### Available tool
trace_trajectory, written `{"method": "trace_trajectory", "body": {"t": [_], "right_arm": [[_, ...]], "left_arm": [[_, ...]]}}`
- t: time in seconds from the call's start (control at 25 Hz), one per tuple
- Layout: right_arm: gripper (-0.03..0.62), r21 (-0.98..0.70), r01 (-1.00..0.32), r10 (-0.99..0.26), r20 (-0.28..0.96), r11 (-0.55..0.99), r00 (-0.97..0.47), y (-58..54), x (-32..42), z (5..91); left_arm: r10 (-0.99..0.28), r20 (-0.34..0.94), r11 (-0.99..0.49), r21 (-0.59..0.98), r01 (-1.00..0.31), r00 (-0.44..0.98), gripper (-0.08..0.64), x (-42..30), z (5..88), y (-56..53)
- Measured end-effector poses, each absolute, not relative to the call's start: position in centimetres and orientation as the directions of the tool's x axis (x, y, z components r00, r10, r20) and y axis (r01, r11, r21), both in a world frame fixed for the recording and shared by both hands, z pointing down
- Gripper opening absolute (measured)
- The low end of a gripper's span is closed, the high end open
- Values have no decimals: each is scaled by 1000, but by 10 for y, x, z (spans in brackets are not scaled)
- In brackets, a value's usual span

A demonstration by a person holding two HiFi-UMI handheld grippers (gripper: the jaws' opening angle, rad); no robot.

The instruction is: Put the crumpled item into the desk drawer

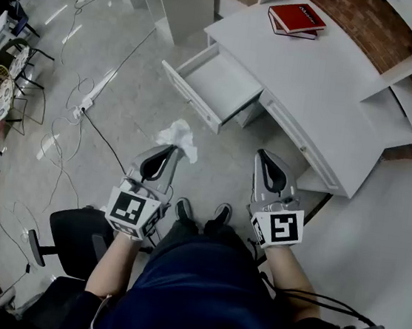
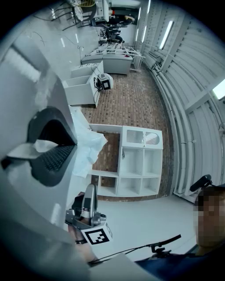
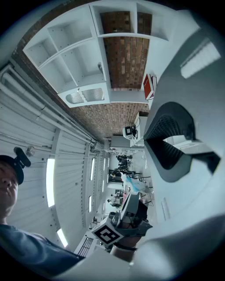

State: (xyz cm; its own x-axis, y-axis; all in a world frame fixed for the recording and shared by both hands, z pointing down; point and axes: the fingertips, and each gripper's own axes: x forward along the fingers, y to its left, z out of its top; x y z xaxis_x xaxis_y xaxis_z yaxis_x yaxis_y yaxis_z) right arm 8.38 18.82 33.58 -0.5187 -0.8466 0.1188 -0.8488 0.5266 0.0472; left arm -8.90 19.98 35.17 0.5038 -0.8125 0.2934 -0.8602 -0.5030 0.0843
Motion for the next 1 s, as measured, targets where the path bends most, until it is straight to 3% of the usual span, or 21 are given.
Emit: {"method": "trace_trajectory", "body": {"t": [0.64,1.0], "right_arm": [[2,69,-860,-861,97,506,-499,202,33,327],[2,347,-803,-868,72,484,-492,201,-27,300]], "left_arm": [[-827,253,-496,92,-864,502,2,-159,348,215],[-819,212,-525,98,-845,534,3,-202,345,204]]}}
